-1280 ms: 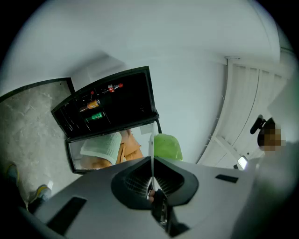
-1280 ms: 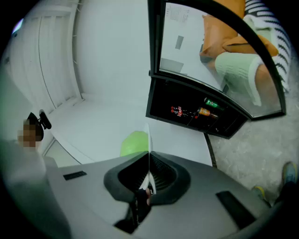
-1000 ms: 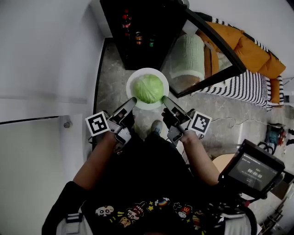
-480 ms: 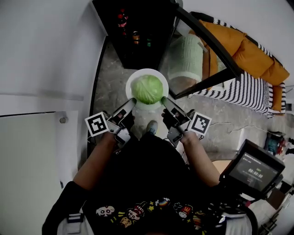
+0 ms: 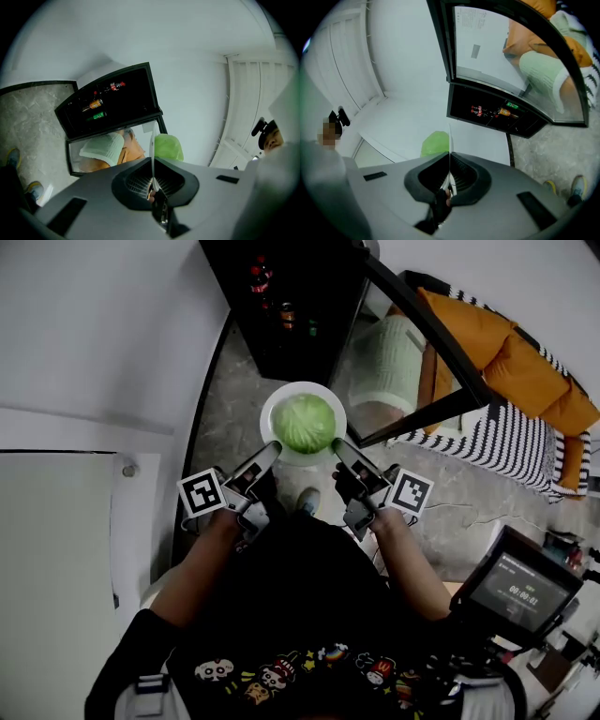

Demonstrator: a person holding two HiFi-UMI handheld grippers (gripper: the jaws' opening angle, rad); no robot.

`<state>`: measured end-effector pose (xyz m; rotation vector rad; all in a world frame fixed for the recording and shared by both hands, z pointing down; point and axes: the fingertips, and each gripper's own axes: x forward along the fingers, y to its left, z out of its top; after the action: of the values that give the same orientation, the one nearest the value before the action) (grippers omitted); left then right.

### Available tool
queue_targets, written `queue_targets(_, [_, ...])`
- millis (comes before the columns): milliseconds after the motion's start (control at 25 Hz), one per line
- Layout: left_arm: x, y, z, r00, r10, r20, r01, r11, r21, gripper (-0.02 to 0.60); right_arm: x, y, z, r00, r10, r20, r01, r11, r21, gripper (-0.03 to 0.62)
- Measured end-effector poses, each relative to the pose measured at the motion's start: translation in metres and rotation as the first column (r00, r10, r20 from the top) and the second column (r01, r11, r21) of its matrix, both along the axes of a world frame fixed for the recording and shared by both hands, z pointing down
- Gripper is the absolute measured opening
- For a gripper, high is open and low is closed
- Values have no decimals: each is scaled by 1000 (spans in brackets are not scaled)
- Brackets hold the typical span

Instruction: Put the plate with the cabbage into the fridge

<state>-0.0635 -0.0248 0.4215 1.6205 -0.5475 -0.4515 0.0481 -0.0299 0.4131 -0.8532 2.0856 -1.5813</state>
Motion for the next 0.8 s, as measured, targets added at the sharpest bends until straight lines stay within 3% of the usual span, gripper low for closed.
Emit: queue_targets(800, [5,-7,1,1000,15,-18,-15,1000,-4,15,5,-3,2,1000,21,-9,-21,1000,-11,14])
